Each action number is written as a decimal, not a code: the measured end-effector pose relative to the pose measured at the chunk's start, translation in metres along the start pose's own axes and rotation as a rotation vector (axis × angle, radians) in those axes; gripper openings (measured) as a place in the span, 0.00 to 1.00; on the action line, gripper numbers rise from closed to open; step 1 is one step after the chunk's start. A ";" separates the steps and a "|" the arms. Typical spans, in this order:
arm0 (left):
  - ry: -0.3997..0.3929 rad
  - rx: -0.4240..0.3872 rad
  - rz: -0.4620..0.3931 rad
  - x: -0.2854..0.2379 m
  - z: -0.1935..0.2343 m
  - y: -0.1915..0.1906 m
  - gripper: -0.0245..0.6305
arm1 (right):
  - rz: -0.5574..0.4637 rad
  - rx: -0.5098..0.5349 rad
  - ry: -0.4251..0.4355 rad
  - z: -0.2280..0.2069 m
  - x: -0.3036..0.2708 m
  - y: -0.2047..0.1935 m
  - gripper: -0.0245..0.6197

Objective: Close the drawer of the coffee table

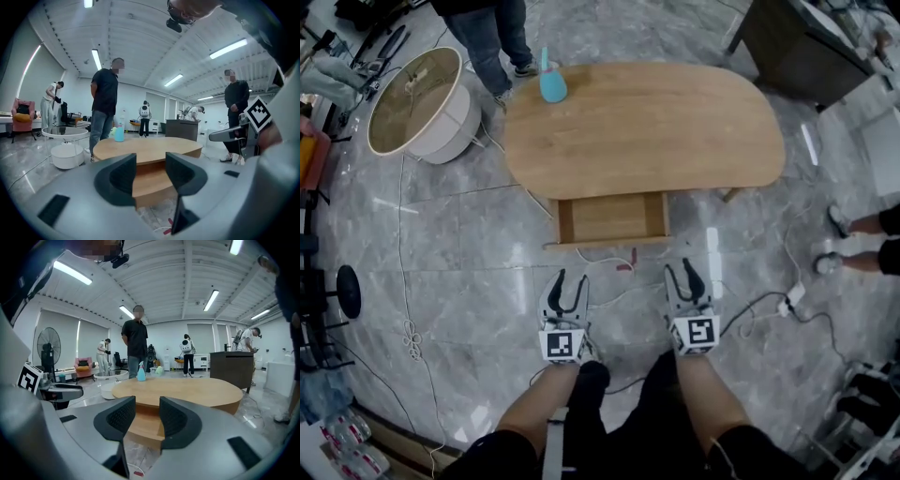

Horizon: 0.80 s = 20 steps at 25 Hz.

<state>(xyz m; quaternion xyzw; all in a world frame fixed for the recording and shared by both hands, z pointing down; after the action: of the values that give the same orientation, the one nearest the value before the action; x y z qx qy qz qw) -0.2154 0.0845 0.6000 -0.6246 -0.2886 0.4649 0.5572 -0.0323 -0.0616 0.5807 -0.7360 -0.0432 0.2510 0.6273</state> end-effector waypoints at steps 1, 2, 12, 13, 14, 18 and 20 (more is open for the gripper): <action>-0.011 -0.005 0.010 0.000 0.003 -0.004 0.33 | 0.012 -0.002 -0.003 0.001 -0.003 -0.006 0.28; -0.018 -0.005 0.022 -0.001 0.007 -0.009 0.34 | 0.025 -0.004 -0.004 0.002 -0.006 -0.012 0.28; -0.068 -0.036 0.052 -0.043 0.011 -0.084 0.34 | 0.071 0.022 0.128 0.009 -0.059 -0.090 0.28; -0.075 -0.036 0.061 -0.047 0.011 -0.095 0.33 | 0.085 0.015 0.148 0.010 -0.064 -0.102 0.28; -0.081 -0.036 0.070 -0.052 0.012 -0.106 0.34 | 0.099 0.007 0.169 0.010 -0.069 -0.115 0.28; -0.125 -0.038 0.067 -0.073 0.014 -0.141 0.34 | 0.124 0.042 0.252 0.011 -0.088 -0.155 0.28; -0.146 -0.027 0.055 -0.079 0.013 -0.150 0.34 | 0.124 0.065 0.281 0.011 -0.093 -0.168 0.28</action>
<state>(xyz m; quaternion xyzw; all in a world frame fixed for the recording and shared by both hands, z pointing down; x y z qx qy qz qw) -0.2350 0.0528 0.7653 -0.6043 -0.3175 0.5201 0.5133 -0.0758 -0.0513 0.7681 -0.7444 0.0989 0.1849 0.6339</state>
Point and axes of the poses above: the fingertips, and each gripper's own axes: x backward along the fingers, z to its left, y out of its top, the point moved 1 cm from there along x, backward along the fingers, and after that the axes turned 9 degrees about y, right-handed, at the moved point
